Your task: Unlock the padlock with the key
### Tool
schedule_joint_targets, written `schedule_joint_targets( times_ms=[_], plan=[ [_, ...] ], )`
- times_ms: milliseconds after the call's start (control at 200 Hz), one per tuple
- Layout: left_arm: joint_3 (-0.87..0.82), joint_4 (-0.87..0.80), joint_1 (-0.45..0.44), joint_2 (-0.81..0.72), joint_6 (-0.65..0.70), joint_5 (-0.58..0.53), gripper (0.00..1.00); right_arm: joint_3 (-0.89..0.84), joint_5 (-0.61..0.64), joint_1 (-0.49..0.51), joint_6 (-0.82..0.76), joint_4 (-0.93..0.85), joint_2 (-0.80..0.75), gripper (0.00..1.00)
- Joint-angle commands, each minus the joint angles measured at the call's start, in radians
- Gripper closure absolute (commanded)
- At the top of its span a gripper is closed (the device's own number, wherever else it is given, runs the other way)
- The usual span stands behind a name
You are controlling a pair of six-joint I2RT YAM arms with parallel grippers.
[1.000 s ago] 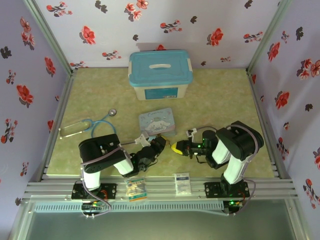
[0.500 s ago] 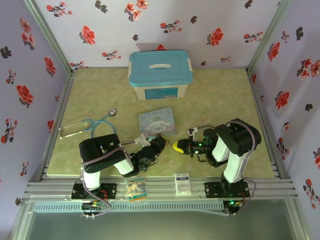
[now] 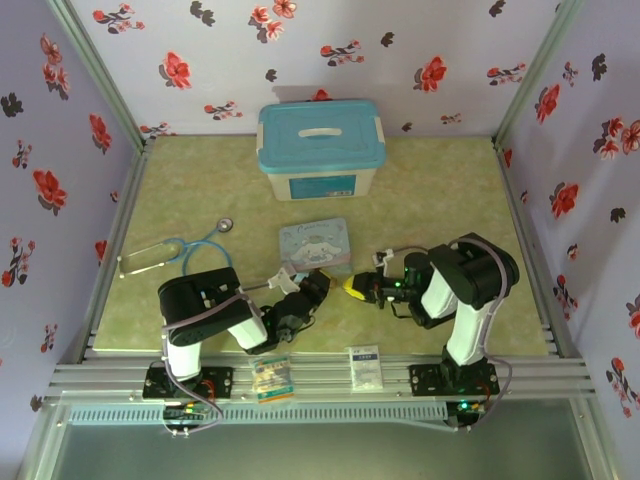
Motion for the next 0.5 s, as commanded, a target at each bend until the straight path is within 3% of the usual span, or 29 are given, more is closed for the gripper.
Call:
schedule_joint_targets(
  times_ms=[0, 275, 460, 495],
  plan=[
    [0.036, 0.042, -0.035, 0.035, -0.116, 0.162, 1.0, 0.035, 0.073, 0.006, -0.049, 0.023, -0.019, 1.0],
    [0.045, 0.041, -0.024, 0.034, -0.109, 0.186, 1.0, 0.009, 0.12, 0.048, -0.059, 0.023, -0.05, 1.0],
    [0.079, 0.036, -0.028, 0.069, -0.101, 0.199, 1.0, 0.003, 0.309, 0.192, -0.045, 0.015, -0.107, 1.0],
    [0.077, 0.036, -0.028, 0.076, -0.1, 0.196, 0.95, -0.008, 0.344, 0.204, -0.05, 0.014, -0.105, 1.0]
  ],
)
